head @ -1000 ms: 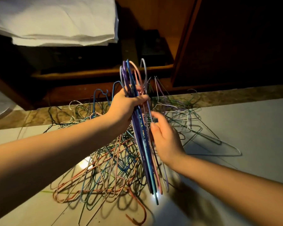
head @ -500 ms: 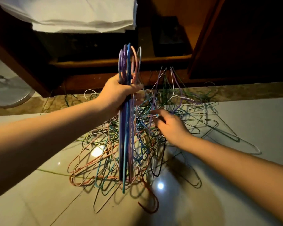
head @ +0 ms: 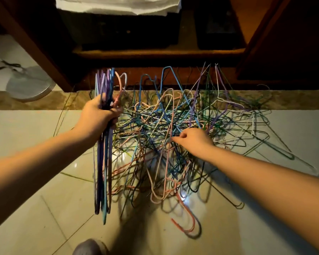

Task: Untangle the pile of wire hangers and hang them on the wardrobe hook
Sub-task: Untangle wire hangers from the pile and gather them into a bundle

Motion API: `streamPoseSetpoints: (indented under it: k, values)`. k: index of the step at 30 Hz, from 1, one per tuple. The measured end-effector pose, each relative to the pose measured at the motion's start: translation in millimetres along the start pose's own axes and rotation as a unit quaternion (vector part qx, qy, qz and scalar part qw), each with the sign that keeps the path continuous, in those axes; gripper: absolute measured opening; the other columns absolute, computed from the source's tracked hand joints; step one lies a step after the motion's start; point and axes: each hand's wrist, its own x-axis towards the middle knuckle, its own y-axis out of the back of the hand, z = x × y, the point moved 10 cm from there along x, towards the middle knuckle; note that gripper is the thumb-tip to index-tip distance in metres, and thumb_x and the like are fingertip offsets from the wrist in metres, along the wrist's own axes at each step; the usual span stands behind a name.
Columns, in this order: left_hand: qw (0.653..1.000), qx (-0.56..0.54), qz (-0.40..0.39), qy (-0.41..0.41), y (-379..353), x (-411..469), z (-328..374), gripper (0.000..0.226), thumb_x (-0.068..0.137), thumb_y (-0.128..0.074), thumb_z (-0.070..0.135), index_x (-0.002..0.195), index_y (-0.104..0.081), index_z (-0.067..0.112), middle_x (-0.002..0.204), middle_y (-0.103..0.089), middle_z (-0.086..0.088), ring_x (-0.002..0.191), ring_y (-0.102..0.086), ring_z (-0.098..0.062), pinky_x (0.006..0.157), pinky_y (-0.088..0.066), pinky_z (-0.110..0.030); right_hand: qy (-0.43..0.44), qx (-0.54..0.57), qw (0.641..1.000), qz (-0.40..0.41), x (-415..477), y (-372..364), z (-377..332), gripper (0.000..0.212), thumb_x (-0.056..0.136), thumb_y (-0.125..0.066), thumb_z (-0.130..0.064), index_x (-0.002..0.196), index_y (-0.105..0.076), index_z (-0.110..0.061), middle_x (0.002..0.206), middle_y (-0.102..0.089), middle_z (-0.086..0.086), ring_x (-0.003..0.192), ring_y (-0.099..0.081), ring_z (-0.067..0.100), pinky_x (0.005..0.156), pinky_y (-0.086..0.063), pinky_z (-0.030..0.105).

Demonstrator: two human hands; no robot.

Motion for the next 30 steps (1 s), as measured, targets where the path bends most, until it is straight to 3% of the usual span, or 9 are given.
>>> streamPoseSetpoints:
  k: [3,8,14,16,18,21,25,27,30]
  values:
    - [1.0,0.016,0.001,0.001,-4,2,-12,0.021,0.083,-0.061,-0.002,0.079,-0.051,0.015,0.066,-0.048,-0.004,0.042,-0.045,-0.003,0.043,-0.042,-0.019,-0.006,-0.005,1.0,-0.021,1,-22,-12,0.048,0.082,-0.056,-0.06,0.08,-0.069,-0.014,0.067,-0.06,0.004,0.07,-0.059,0.024,0.054,-0.037,0.026]
    - [1.0,0.022,-0.015,-0.017,-4,10,-11,0.016,0.084,-0.059,-0.002,0.086,-0.052,0.012,0.07,-0.049,-0.004,0.044,-0.047,0.0,0.043,-0.044,-0.015,-0.049,0.062,0.997,0.013,6,-32,-13,0.018,0.084,-0.061,-0.03,0.092,-0.062,-0.014,0.087,-0.064,0.006,0.077,-0.059,0.025,0.065,-0.046,0.028]
    - [0.999,0.012,0.02,-0.027,26,21,-13,0.021,0.086,-0.057,-0.003,0.08,-0.051,0.016,0.067,-0.049,-0.001,0.044,-0.047,0.001,0.046,-0.045,-0.018,-0.05,0.134,0.985,0.096,17,-8,-12,0.029,0.094,-0.05,-0.026,0.122,-0.051,-0.016,0.069,-0.052,-0.002,0.054,-0.048,0.015,0.046,-0.03,0.024]
    - [0.999,0.012,0.027,-0.021,37,23,-18,0.021,0.085,-0.058,-0.003,0.081,-0.052,0.017,0.068,-0.05,0.0,0.046,-0.048,-0.002,0.048,-0.045,-0.021,-0.025,0.101,0.989,0.101,17,-4,-19,0.036,0.094,-0.05,-0.027,0.129,-0.043,-0.019,0.089,-0.059,0.003,0.072,-0.057,0.022,0.055,-0.04,0.028]
    - [0.999,0.006,0.038,-0.02,49,22,-24,0.023,0.085,-0.059,-0.003,0.078,-0.052,0.017,0.066,-0.049,0.0,0.046,-0.047,-0.004,0.046,-0.044,-0.022,0.026,0.034,0.992,0.118,16,0,-33,0.04,0.093,-0.051,-0.028,0.132,-0.041,-0.02,0.123,-0.05,0.006,0.105,-0.053,0.027,0.081,-0.044,0.034]
    - [0.997,0.016,0.068,-0.015,67,20,-34,0.024,0.084,-0.06,-0.003,0.075,-0.05,0.017,0.062,-0.047,-0.002,0.043,-0.047,-0.004,0.043,-0.044,-0.02,0.137,-0.05,0.984,0.103,12,-8,-73,0.035,0.094,-0.047,-0.035,0.126,-0.049,-0.019,0.127,-0.05,0.004,0.118,-0.044,0.024,0.099,-0.036,0.037]
    - [0.997,0.036,0.073,0.01,80,16,-55,0.019,0.084,-0.061,-0.001,0.079,-0.052,0.015,0.064,-0.048,-0.003,0.043,-0.046,-0.002,0.043,-0.044,-0.018,0.159,-0.134,0.978,-0.031,15,-60,-102,0.043,0.092,-0.046,-0.05,0.114,-0.054,-0.013,0.112,-0.059,0.007,0.104,-0.055,0.027,0.078,-0.045,0.035]
    - [0.996,0.035,0.078,0.023,84,15,-68,0.022,0.084,-0.059,-0.003,0.077,-0.052,0.016,0.063,-0.048,-0.002,0.041,-0.045,-0.002,0.042,-0.042,-0.018,0.136,-0.148,0.979,-0.038,19,-71,-105,0.034,0.092,-0.049,-0.039,0.112,-0.051,-0.012,0.108,-0.061,0.007,0.097,-0.059,0.029,0.069,-0.043,0.033]
    - [0.996,0.032,0.068,0.049,82,17,-87,0.024,0.085,-0.058,-0.005,0.077,-0.051,0.016,0.063,-0.049,0.0,0.042,-0.046,-0.003,0.045,-0.041,-0.021,0.113,-0.122,0.986,-0.017,26,-70,-101,0.023,0.093,-0.043,-0.016,0.113,-0.053,-0.011,0.101,-0.063,0.008,0.088,-0.061,0.03,0.066,-0.046,0.031]
